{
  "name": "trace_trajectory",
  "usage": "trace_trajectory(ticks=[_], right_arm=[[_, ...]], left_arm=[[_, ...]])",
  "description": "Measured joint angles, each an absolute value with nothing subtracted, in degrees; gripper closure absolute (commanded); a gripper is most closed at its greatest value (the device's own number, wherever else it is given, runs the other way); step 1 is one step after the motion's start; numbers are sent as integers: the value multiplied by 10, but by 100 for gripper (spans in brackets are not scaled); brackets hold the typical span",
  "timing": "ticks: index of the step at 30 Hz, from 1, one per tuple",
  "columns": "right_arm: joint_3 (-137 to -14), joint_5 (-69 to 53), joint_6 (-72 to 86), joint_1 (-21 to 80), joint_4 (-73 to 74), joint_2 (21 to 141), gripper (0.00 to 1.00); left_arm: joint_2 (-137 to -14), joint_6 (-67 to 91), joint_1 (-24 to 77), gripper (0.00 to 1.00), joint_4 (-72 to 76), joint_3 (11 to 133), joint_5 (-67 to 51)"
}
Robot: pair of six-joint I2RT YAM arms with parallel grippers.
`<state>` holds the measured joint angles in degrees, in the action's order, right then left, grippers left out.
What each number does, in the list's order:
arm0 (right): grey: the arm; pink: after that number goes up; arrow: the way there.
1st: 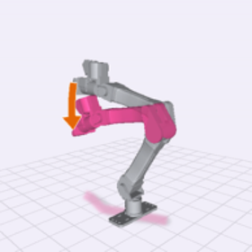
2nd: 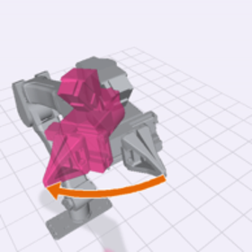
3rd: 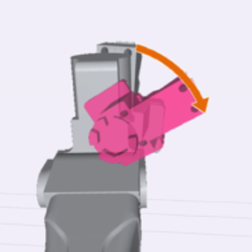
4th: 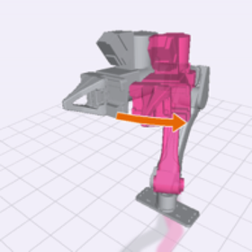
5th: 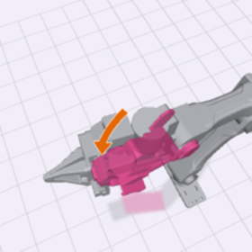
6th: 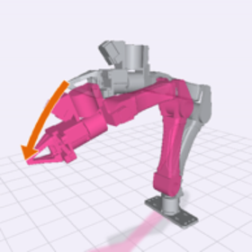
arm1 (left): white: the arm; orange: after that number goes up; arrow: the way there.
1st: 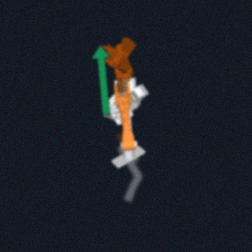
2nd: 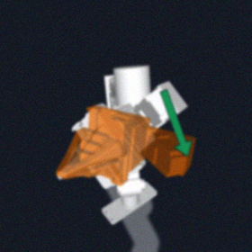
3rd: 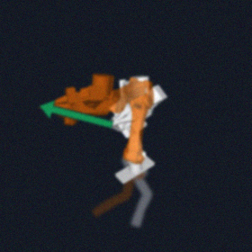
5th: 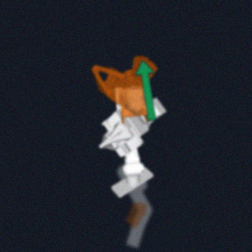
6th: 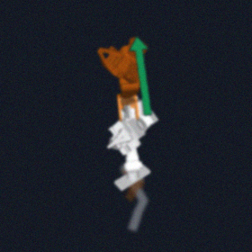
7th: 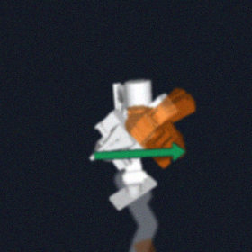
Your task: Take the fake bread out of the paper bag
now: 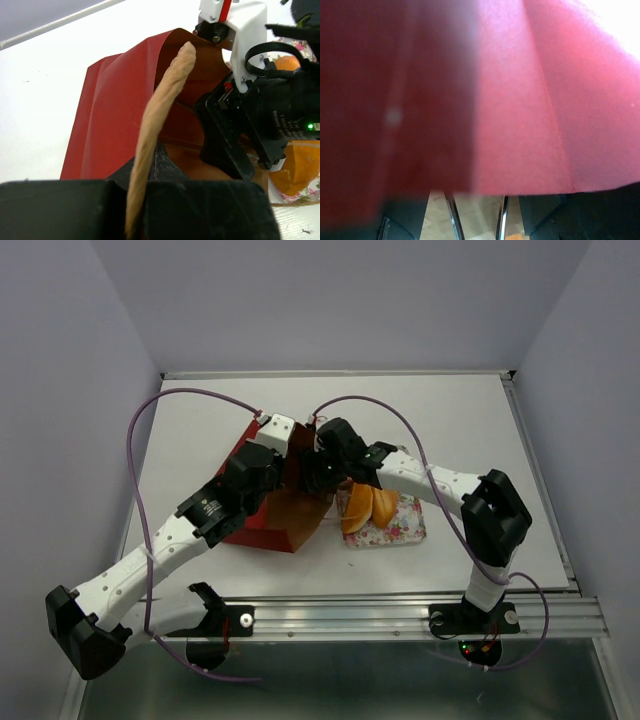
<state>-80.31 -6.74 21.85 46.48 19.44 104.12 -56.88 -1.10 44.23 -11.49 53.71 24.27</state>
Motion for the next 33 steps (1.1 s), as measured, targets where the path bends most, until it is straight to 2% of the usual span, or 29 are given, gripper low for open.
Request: trace_trajectory(ticks=[15, 23, 28, 30, 33], right_arm=[[-817, -80, 207, 488, 170, 1074, 37], [-821, -99, 188, 505, 163, 1082, 33], [-835, -52, 204, 507, 158, 1106, 33], [-837, -27, 215, 507, 156, 1110, 35], [-837, -12, 225, 507, 151, 1112, 49]], left_arm=[[-572, -10, 442, 100, -106, 530, 248], [-573, -10, 442, 100, -101, 530, 257], [-573, -10, 441, 100, -101, 528, 256], [-573, -10, 441, 100, -98, 525, 256], [-573, -10, 441, 100, -96, 521, 256]])
